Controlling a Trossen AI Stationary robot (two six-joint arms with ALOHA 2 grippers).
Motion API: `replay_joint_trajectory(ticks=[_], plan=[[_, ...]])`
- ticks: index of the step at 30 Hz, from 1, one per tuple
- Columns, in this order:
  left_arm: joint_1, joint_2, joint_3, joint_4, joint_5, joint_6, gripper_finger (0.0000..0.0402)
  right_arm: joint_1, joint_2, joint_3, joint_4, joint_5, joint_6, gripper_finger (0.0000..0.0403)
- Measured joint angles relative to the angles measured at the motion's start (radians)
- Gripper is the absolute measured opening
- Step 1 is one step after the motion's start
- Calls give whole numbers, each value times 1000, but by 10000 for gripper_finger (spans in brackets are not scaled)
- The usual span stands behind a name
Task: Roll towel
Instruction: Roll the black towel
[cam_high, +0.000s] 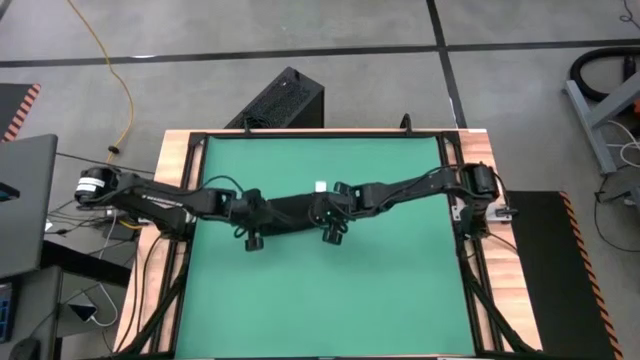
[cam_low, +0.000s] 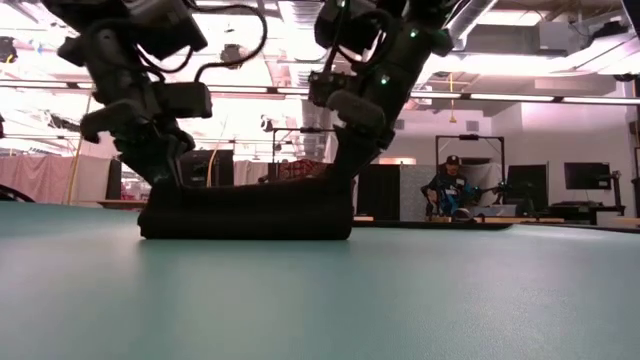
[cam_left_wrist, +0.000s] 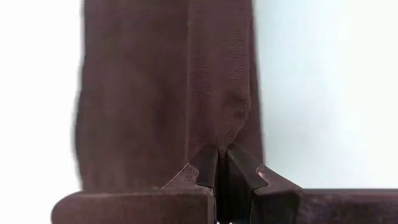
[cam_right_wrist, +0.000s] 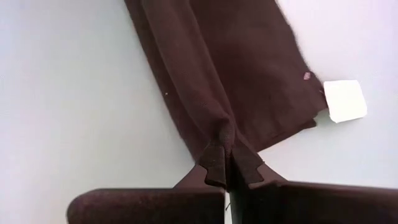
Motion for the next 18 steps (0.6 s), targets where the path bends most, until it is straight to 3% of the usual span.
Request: replay_joint_trajectory(ticks=[12, 18], plan=[[80, 1, -75, 44, 66, -6, 0, -39, 94, -8, 79, -34, -93, 8], [80, 1, -112, 77, 20, -18, 0, -53, 151, -4, 120, -67, -100, 8]])
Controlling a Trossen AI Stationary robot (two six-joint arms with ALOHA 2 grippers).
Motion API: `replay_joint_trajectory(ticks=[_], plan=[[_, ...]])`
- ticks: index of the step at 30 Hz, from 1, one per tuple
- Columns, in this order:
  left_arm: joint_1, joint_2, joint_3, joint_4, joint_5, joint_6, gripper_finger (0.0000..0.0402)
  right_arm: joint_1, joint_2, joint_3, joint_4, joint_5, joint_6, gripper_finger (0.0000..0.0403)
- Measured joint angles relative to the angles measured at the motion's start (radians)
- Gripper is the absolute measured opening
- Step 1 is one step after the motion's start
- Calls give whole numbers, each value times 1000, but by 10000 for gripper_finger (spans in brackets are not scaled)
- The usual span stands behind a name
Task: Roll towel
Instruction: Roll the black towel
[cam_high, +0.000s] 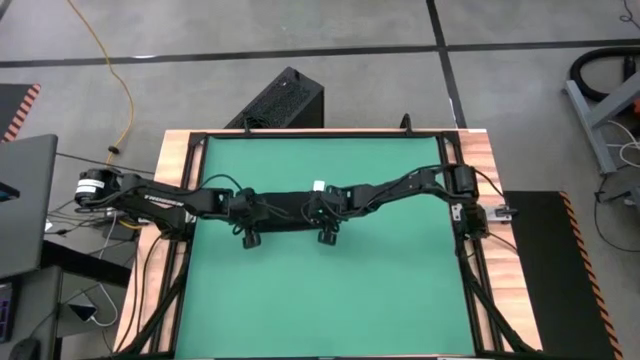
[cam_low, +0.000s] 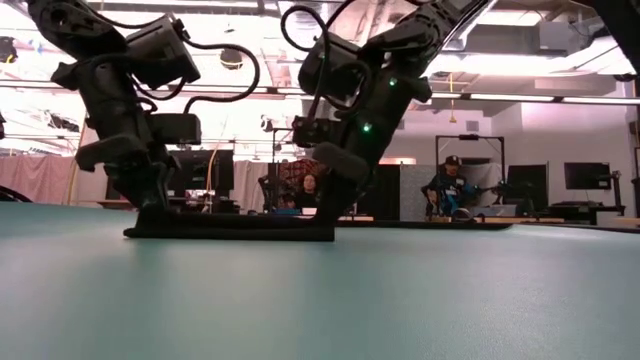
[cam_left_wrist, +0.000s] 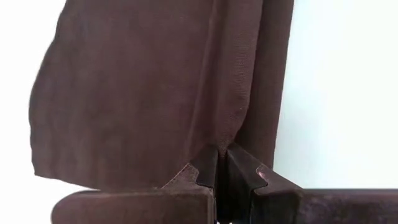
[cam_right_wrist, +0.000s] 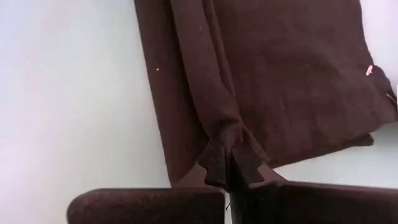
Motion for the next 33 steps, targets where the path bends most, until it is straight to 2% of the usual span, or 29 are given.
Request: replay_joint_trajectory(ticks=[5, 9, 11, 15, 19, 23, 26, 29, 31, 33], plan=[[-1, 0, -4, 0, -21, 23, 0, -3, 2, 1, -1, -7, 3, 8], [-1, 0, -3, -18, -148, 23, 11, -3, 3, 0, -2, -7, 4, 8], [-6, 0, 6, -62, -147, 56, 26, -3, 3, -1, -4, -7, 3, 8], [-25, -4, 14, -50, -126, 77, 69, -1, 3, -9, 4, -3, 3, 8], [-39, -10, 14, -58, -143, 77, 112, -1, 3, -10, 4, -5, 4, 8], [-74, -82, 14, -54, -207, 77, 127, -1, 3, -10, 4, -5, 3, 8], [-118, -164, 14, -57, -299, 84, 117, -1, 4, -11, 5, -5, 3, 8], [-162, -241, 14, -83, -407, 74, 84, -1, 4, -11, 6, -6, 3, 8], [-194, -289, -6, -54, -429, 72, 53, -1, 4, -11, 8, -6, 2, 8], [-226, -321, -47, 25, -390, 98, 19, -1, 4, -11, 10, -6, -1, 8]])
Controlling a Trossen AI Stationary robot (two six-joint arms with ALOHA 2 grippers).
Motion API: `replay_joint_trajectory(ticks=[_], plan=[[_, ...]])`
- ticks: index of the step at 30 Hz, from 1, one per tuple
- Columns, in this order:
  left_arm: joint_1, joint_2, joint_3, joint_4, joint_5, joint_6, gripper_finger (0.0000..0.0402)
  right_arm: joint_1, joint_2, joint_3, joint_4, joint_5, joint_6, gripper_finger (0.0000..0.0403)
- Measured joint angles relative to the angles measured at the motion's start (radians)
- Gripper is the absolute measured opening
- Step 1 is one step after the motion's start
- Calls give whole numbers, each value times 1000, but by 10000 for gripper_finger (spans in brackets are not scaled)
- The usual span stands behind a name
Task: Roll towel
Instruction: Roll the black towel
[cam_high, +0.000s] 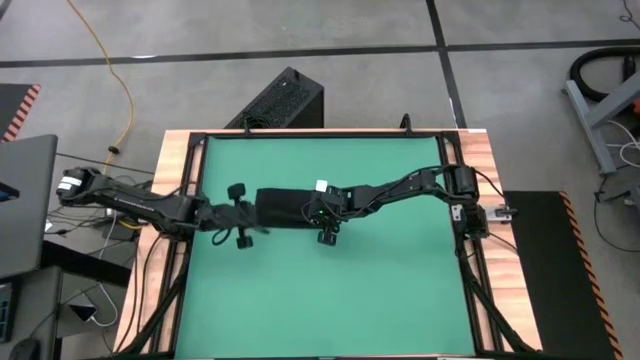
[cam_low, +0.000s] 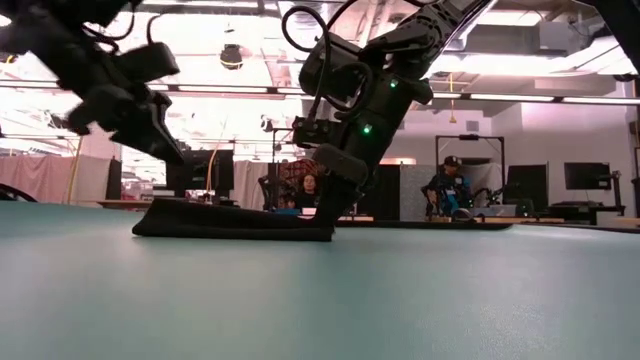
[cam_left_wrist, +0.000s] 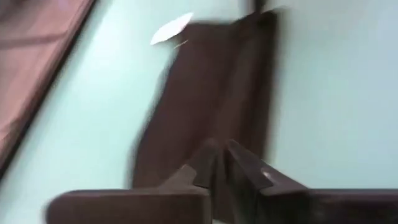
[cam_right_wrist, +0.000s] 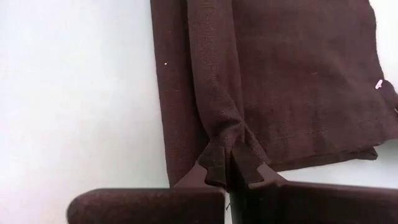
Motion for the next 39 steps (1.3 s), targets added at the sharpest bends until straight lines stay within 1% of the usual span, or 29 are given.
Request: replay_joint_trajectory(ticks=[1, 3, 5, 9, 11, 14, 18, 22, 24, 26, 30, 32, 36, 39], plan=[[-11, -6, -24, 49, 21, 12, 10, 0, 0, 0, 0, 0, -1, 8], [-21, -8, -71, 111, 22, 20, 5, 0, 0, 0, 1, 0, -2, 8], [-18, 4, -115, 156, 8, 20, 1, 0, 0, 0, 1, 0, -3, 8], [0, 29, -178, 235, -55, 16, 0, 0, 1, -1, 6, 0, -3, 8], [9, 34, -197, 269, -37, 19, 0, 0, 1, -1, 6, 0, -2, 8], [12, 45, -219, 285, -1, 3, 0, 0, 1, -1, 7, 0, 3, 8], [13, 70, -239, 307, -5, -12, 0, 0, 1, -1, 8, 0, 4, 8], [14, 103, -263, 361, -37, -14, 0, 0, 1, -1, 8, -1, 4, 8], [22, 123, -266, 374, -37, -14, 0, 0, 1, -1, 9, -1, 4, 9], [33, 145, -266, 375, -26, -18, 0, 0, 1, -1, 9, 0, 4, 18], [55, 202, -266, 382, 6, -29, 0, 1, 2, -1, 24, 4, -19, 49], [62, 226, -265, 383, 14, -33, 0, 8, -5, -3, 36, 34, -37, 60], [64, 248, -265, 382, 14, -34, 0, 24, -34, -6, 37, 184, -66, 72], [64, 247, -265, 381, 17, -37, 0, 26, -67, -4, 38, 214, -100, 80]])
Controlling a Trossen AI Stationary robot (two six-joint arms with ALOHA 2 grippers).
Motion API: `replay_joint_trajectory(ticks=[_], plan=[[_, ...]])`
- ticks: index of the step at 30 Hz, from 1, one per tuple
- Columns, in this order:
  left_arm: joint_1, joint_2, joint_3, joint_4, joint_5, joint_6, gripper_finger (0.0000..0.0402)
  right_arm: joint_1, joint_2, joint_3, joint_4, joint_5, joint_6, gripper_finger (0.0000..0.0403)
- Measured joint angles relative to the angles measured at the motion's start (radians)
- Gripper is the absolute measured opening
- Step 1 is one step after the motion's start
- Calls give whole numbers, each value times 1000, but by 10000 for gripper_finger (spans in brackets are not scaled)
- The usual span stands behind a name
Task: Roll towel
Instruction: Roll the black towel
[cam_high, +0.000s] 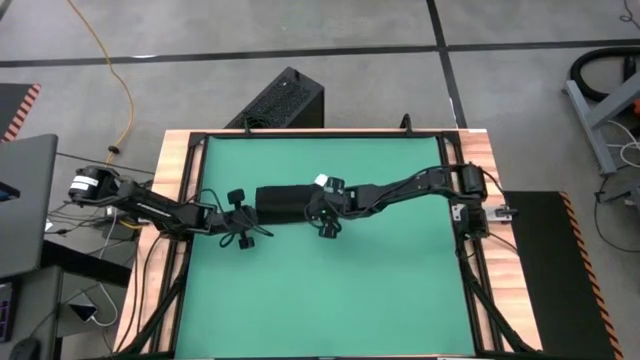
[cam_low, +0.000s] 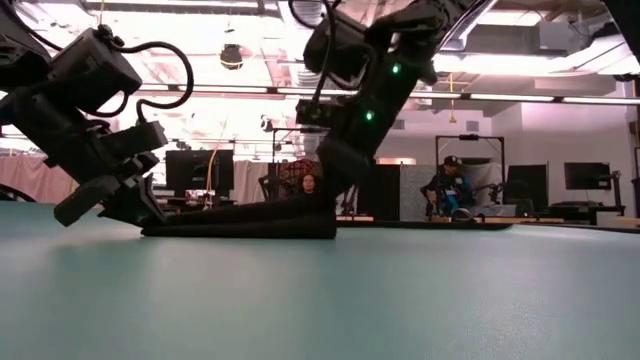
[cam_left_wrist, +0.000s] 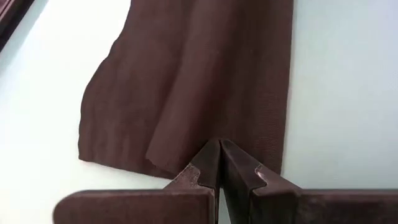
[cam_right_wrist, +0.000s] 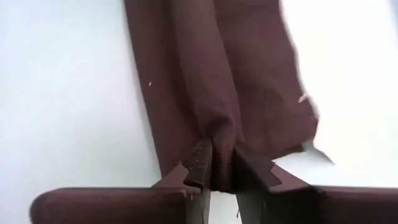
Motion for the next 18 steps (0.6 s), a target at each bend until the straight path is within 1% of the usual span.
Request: replay_joint_trajectory(ticks=[7, 13, 16, 18], plan=[[0, 0, 0, 0, 8, 3, 0, 6, -69, 1, 1, 4, -51, 113], [0, 0, 0, -4, 23, 4, 0, 14, -84, 1, -47, 21, -108, 145], [0, 0, 0, -5, 27, 3, 0, 21, -90, -6, 36, -47, -144, 144], [0, 0, 0, -7, 29, 3, 0, 27, -80, -20, 81, -88, -175, 132]])
